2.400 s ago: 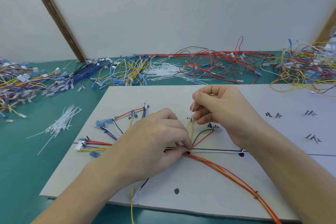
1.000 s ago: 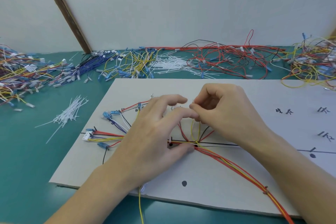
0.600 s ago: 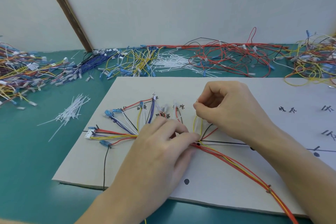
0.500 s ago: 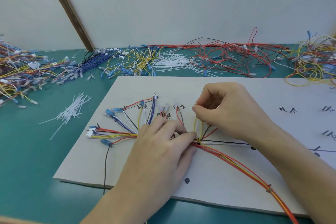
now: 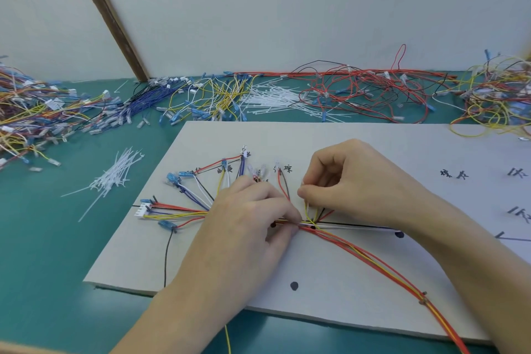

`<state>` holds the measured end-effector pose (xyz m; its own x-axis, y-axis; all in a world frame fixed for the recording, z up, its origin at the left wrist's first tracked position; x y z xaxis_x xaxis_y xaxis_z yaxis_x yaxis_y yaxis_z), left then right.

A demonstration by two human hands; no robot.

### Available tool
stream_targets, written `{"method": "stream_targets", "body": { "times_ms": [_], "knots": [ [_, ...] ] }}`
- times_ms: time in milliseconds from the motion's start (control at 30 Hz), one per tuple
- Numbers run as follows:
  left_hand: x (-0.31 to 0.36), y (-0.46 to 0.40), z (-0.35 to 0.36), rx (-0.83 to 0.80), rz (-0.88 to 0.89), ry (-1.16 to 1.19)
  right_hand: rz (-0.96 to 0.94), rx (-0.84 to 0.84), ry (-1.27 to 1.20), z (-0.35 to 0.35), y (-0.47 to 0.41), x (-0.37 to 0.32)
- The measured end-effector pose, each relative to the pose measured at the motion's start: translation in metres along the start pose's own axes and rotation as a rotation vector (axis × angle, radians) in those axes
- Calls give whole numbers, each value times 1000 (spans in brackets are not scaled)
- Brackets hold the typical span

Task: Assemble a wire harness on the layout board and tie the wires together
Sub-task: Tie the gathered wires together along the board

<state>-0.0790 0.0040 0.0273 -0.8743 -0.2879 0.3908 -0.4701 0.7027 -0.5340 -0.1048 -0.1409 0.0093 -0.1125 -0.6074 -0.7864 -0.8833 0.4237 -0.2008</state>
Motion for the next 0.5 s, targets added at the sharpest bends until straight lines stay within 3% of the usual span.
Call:
{"method": "stream_targets", "body": {
  "times_ms": [133, 500],
  "knots": [
    [7, 4, -2, 11, 23, -38, 16, -89, -10, 5, 2, 0],
    [3, 15, 7, -225, 44, -36, 73, -242, -53, 11, 8, 0]
  ]
}}
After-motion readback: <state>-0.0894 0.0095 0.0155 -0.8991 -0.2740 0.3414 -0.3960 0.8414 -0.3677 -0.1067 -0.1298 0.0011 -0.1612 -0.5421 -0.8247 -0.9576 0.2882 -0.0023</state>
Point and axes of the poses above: each hand's wrist, its own y-axis away from the middle knuckle, its own z-axis out of the palm, x = y × z, the point moved 10 cm from there along -y, towards the middle knuckle, and after that the axes turned 10 degrees about x, right-handed, at the moved point
